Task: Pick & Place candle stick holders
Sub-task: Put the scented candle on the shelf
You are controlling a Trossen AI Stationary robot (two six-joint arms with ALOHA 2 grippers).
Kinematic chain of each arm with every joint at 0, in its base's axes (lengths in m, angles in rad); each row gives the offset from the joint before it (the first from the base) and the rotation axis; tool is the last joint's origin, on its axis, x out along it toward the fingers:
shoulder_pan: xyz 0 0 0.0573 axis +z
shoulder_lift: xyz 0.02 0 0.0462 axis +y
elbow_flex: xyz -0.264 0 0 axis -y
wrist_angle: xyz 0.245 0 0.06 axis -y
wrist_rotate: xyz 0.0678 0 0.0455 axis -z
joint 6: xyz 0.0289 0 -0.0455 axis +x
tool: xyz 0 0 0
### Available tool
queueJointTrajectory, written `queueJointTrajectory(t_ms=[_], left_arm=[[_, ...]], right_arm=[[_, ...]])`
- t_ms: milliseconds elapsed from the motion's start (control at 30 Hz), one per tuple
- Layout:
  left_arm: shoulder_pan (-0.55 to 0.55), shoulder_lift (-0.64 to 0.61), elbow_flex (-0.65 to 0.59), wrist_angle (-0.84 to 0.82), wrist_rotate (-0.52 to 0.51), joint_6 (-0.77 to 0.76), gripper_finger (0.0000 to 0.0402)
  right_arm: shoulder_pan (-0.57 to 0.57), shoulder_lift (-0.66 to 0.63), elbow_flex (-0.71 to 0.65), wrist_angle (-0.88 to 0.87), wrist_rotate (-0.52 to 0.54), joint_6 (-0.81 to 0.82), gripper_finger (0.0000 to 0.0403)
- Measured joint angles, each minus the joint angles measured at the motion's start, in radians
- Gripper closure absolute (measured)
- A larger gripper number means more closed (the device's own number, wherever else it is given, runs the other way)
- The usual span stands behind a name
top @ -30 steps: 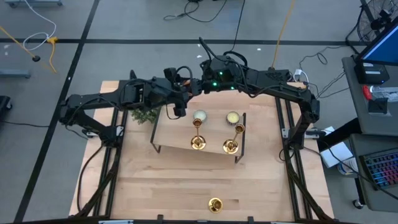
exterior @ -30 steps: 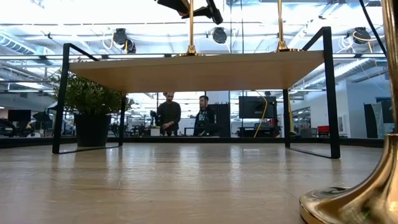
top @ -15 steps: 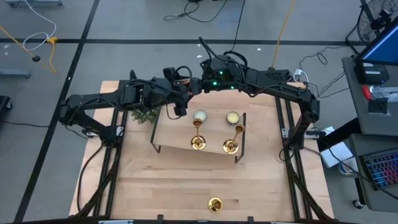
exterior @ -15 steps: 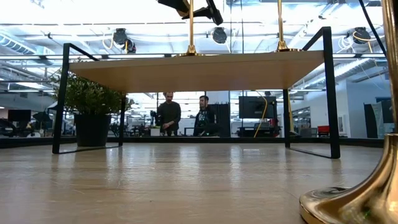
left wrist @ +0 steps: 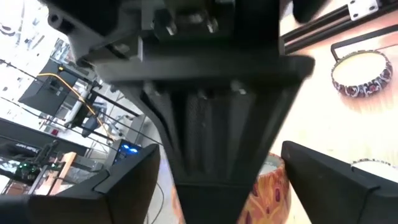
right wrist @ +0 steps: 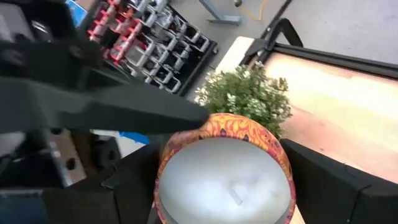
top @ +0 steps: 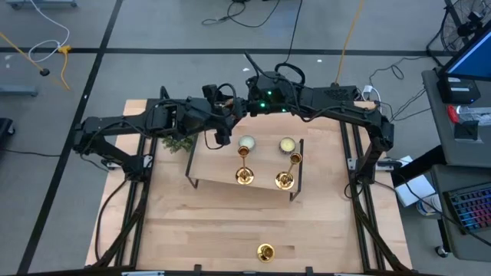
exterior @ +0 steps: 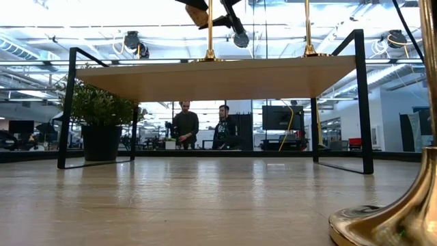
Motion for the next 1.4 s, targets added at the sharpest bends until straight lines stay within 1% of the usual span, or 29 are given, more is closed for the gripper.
queueJointTrajectory(t_ms=[167,233,267,333,533,667,733,833,1100,1167,1300,1400], left_arm=[[-0.005,0.0,0.0,-0.006,-0.004,0.001,0.0122],[-0.005,0.0,0.001,-0.016,0.001,0.001,0.0136],[-0.005,-0.001,0.002,-0.024,0.004,-0.002,0.0137],[-0.005,-0.001,0.002,-0.035,0.006,-0.014,0.0133],[-0.003,-0.001,0.002,-0.054,-0.002,-0.029,0.0064],[-0.003,-0.001,0.002,-0.054,-0.005,-0.034,0.0043],[-0.004,-0.001,0.002,-0.054,-0.006,-0.036,0.0043],[-0.003,-0.001,0.002,-0.053,-0.006,-0.029,0.0052],[-0.004,-0.001,0.001,-0.052,-0.008,-0.014,0.0101],[-0.004,-0.001,0.001,-0.052,-0.008,-0.013,0.0102],[-0.004,-0.001,0.001,-0.052,-0.008,-0.015,0.0083],[-0.004,0.0,0.001,-0.052,-0.014,-0.018,0.0077]], right_arm=[[0.0,0.0,0.0,0.014,-0.001,-0.006,0.0103],[0.0,0.0,0.0,0.015,-0.002,-0.009,0.0103],[0.0,0.0,0.0,0.015,-0.002,-0.009,0.0103],[0.001,0.0,-0.001,0.015,-0.003,-0.008,0.0103],[0.001,0.0,-0.001,0.024,-0.009,-0.009,0.0103],[0.001,-0.001,-0.001,0.025,-0.01,-0.009,0.0103],[0.001,-0.001,-0.001,0.022,-0.01,-0.009,0.0103],[0.001,-0.001,-0.001,0.022,-0.01,-0.009,0.0103],[0.002,-0.001,0.0,0.022,-0.01,-0.009,0.0103],[0.002,-0.001,0.0,0.022,-0.01,-0.009,0.0103],[0.003,-0.001,0.0,0.022,-0.011,-0.009,0.0103],[0.003,-0.001,0.0,0.022,-0.011,-0.009,0.0103]])
